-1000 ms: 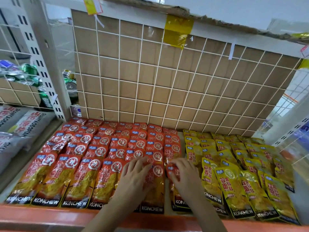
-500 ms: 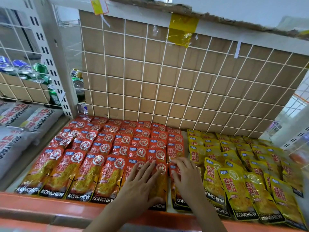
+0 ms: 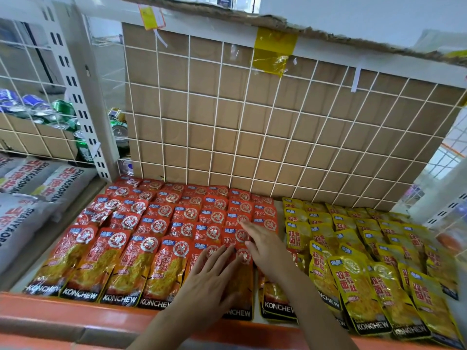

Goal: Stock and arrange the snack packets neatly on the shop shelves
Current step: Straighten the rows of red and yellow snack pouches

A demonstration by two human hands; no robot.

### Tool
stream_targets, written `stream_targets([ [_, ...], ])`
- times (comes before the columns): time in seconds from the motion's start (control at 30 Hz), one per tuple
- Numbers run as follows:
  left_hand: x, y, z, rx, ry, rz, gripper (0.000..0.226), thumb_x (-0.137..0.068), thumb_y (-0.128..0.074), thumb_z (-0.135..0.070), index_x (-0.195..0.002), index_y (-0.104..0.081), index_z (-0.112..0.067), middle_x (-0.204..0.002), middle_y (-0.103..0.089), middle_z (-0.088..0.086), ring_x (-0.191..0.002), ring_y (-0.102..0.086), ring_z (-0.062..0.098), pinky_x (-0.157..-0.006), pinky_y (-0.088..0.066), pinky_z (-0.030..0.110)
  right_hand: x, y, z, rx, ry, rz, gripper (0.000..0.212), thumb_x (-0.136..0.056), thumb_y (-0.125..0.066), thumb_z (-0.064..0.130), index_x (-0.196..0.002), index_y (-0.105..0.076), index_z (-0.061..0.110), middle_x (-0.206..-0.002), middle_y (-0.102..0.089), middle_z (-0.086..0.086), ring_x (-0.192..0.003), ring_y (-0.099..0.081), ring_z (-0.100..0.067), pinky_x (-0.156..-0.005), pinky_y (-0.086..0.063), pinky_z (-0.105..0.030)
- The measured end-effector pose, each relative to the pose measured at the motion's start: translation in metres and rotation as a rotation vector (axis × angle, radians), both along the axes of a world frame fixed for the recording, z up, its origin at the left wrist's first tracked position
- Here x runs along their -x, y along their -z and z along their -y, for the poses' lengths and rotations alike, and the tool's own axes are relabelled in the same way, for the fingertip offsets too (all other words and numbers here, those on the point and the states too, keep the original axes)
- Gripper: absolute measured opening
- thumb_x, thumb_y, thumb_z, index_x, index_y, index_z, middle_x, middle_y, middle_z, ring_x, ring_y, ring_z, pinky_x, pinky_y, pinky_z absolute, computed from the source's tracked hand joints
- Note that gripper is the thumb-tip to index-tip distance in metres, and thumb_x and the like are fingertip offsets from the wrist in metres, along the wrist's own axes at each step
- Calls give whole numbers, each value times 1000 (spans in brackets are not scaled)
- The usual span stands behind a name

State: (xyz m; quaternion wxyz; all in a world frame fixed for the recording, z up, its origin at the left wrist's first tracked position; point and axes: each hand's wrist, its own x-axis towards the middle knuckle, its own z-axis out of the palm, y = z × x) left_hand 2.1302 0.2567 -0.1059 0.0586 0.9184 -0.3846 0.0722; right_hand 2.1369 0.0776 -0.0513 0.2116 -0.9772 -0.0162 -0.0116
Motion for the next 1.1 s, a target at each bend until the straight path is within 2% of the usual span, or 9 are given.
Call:
stream_targets([
  [0.07,-1,1,0,6,2,6,63,-95,-12,-58,-140,-39,-23,-141,-47,-1,-134,-29,14,-108,-12,38,-1,0,0,10,13,-26,50,-99,-39,25,-146,-25,24,-150,-32,7,-138,-26,-8,-115,-22,-32],
  [0.13,-1,2,0,16,4,10,63,-95,-12,-58,-141,-38,-23,-142,-46,-1,-135,-29,14,-107,-14,39,0,1,1,7,31,-22,50,-99,-40,27,-146,-25,25,-149,-33,8,-136,-28,-9,-114,-23,-29],
  [0.33,-1,2,0,40,0,7,63,-95,-12,-58,-140,-39,-25,-144,-44,-2,-136,-28,14,-108,-13,37,2,1,1,23,28,-6,49,-98,-40,26,-145,-26,25,-148,-33,8,-136,-29,-9,-112,-20,-28],
  [0.43,-6,0,1,51,-80,7,65,-95,-14,-61,-142,-39,-24,-146,-42,2,-136,-27,18,-108,-11,37,2,1,1,32,30,-14,49,-98,-40,26,-145,-26,25,-148,-33,8,-136,-28,-9,-113,-19,-28],
  [0.57,-22,-4,-2,31,-238,-48,78,-91,-14,-68,-137,-45,-13,-139,-49,12,-130,-43,28,-107,-10,37,2,3,-1,18,36,-18,49,-99,-39,29,-145,-26,26,-149,-32,9,-137,-27,-8,-115,-19,-30],
  [0.63,-25,-3,-2,3,-243,-56,79,-91,-15,-69,-134,-49,-12,-135,-53,12,-126,-49,26,-107,-11,37,3,2,0,17,43,-27,50,-98,-39,35,-145,-26,26,-150,-31,10,-137,-26,-8,-113,-17,-29],
  [0.8,-27,3,-1,18,-215,-35,78,-92,-16,-69,-135,-48,-12,-137,-51,9,-132,-34,21,-107,-12,36,3,1,-2,39,44,-67,61,-93,-45,48,-146,-22,28,-151,-27,10,-138,-24,-10,-113,-16,-29],
  [0.9,-26,1,-1,14,-224,-48,77,-92,-15,-68,-134,-51,-13,-136,-52,8,-129,-41,21,-106,-12,34,4,0,-4,52,57,-75,62,-93,-45,48,-146,-21,29,-151,-26,11,-139,-23,-11,-113,-16,-29],
  [1.1,-25,-1,-2,36,-225,-41,74,-93,-16,-67,-135,-47,-14,-136,-53,5,-127,-43,19,-107,-11,33,6,1,-6,35,77,-68,62,-93,-45,47,-146,-20,29,-151,-25,11,-139,-23,-11,-113,-17,-28],
])
